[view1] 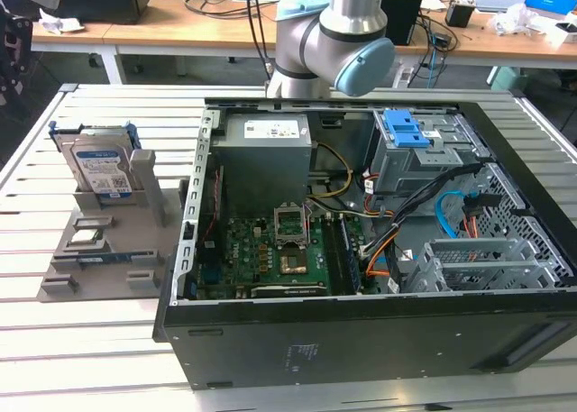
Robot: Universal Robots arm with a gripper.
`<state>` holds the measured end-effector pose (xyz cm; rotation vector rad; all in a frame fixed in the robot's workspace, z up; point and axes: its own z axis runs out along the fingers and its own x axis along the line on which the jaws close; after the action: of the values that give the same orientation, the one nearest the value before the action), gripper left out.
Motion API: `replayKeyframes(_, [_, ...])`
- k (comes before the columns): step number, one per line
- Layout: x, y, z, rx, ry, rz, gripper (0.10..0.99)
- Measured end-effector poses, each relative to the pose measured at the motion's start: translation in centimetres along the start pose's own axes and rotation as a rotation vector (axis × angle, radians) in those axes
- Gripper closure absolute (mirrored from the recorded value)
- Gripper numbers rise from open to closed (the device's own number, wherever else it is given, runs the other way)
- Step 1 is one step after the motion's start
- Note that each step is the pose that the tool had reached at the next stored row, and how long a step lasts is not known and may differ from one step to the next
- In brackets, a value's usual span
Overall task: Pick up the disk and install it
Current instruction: 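Pick up the disk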
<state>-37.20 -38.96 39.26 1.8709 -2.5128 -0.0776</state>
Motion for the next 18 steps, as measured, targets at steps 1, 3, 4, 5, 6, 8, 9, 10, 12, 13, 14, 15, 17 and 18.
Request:
replayKeyframes(1, [0.00, 0.00, 0.00, 0.000, 0.0003, -0.008, 0.980])
replayKeyframes(3, [0.00, 0.00, 0.00, -0.001, 0.0016, -0.035, 0.980])
replayKeyframes(4, [0.00, 0.00, 0.00, -0.001, 0.0022, -0.052, 0.980])
replayKeyframes(5, [0.00, 0.00, 0.00, -0.001, 0.0026, -0.060, 0.980])
replayKeyframes(6, [0.00, 0.00, 0.00, -0.002, 0.0030, -0.069, 0.980])
replayKeyframes(8, [0.00, 0.00, 0.00, -0.002, 0.0042, -0.096, 0.980])
replayKeyframes(9, [0.00, 0.00, 0.00, -0.002, 0.0047, -0.108, 0.980])
replayKeyframes(10, [0.00, 0.00, 0.00, -0.003, 0.0052, -0.117, 0.980])
replayKeyframes(12, [0.00, 0.00, 0.00, -0.003, 0.0059, -0.135, 0.980])
replayKeyframes(13, [0.00, 0.00, 0.00, -0.004, 0.0067, -0.152, 0.980])
replayKeyframes(14, [0.00, 0.00, 0.00, -0.004, 0.0075, -0.170, 0.980])
replayKeyframes(15, [0.00, 0.00, 0.00, -0.004, 0.0079, -0.179, 0.980])
replayKeyframes(17, [0.00, 0.00, 0.00, -0.005, 0.0088, -0.199, 0.980])
replayKeyframes(18, [0.00, 0.00, 0.00, -0.005, 0.0088, -0.199, 0.980])
